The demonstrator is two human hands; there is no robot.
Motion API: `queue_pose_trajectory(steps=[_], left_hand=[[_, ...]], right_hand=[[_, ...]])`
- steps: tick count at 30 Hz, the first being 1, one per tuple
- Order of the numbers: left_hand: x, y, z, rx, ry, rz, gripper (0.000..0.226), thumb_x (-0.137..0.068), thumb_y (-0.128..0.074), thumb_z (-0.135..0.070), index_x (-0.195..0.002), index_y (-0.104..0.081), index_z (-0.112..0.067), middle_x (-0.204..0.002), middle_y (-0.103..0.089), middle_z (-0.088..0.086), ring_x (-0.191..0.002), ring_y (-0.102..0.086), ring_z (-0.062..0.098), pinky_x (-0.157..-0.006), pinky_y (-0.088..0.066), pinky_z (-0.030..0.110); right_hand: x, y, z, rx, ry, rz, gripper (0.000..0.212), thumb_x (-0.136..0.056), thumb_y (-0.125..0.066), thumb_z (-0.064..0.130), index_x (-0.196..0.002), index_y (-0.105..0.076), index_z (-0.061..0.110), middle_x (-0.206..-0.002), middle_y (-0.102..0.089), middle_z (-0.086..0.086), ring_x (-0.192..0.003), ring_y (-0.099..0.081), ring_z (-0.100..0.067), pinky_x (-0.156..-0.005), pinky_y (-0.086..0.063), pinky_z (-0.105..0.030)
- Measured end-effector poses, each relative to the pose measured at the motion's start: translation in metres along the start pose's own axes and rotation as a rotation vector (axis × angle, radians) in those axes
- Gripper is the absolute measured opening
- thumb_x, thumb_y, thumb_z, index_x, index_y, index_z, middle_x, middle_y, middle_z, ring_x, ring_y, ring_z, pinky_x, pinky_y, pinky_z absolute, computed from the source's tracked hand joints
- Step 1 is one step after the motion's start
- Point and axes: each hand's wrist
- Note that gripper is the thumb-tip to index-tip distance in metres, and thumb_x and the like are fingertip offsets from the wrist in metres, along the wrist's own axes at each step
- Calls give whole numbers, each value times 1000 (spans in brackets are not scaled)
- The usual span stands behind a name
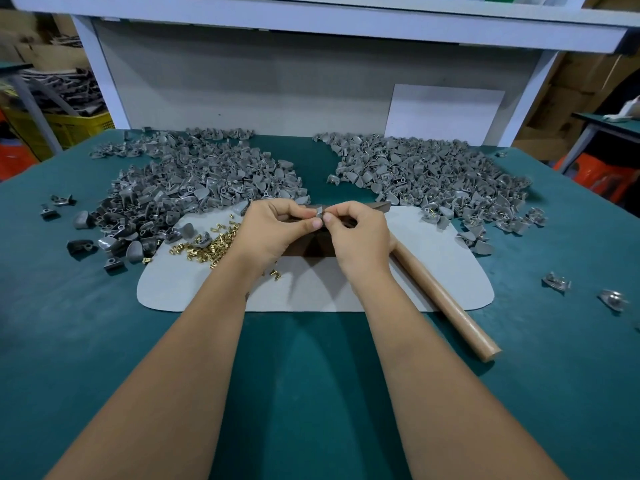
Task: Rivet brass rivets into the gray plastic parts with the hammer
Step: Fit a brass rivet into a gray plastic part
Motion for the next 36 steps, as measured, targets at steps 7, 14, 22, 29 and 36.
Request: queue_pose_trajectory(steps=[7, 14, 22, 29, 36], left_hand=[[-3, 4, 0, -67, -35, -11, 29, -81, -77, -5, -100, -69, -25, -79, -74, -9, -81, -68, 0, -78, -53, 15], [-2, 7, 0, -32, -41, -26, 23, -84, -74, -9, -97, -73, -28, -96, -77, -3, -97, -71, 9, -95, -52, 28], [-2, 5, -1, 52, -10, -49, 15, -86, -72, -9, -97, -72, -19, -87, -78, -5, -82, -72, 6, -74, -54, 16], [0, 5, -2, 84, 8, -34, 8, -87, -70, -7, -84, -74, -13, -73, -76, 0, -69, -70, 7, -65, -55, 18], [2, 8, -3, 48, 31, -21, 19, -86, -72, -7, -74, -78, -20, -76, -76, 0, -69, -71, 7, -62, -55, 17]], right_hand=[[0, -3, -3, -2, 29, -14, 13, -89, -63, 21, -90, -74, 28, -96, -71, 10, -110, -56, -16, -101, -37, -43], [-1, -3, -5, -20, 85, -63, 26, -91, -56, 13, -102, -72, 30, -105, -69, 12, -112, -54, -12, -104, -32, -39], [6, -9, -5, 400, 372, -64, 38, -81, -55, 28, -117, -64, 23, -103, -67, 6, -106, -50, -19, -94, -25, -36], [3, -2, -7, 382, 477, -47, 24, -86, -67, 21, -109, -70, 16, -91, -69, -5, -91, -57, -29, -86, -37, -39], [-1, 3, -9, 450, 558, 15, 16, -85, -66, 19, -98, -72, 12, -79, -66, -5, -80, -56, -27, -77, -39, -34]])
Point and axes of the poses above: each hand's wrist, its own x-axis away from the middle knuckle, its own y-axis out of the back of the hand, z = x × y
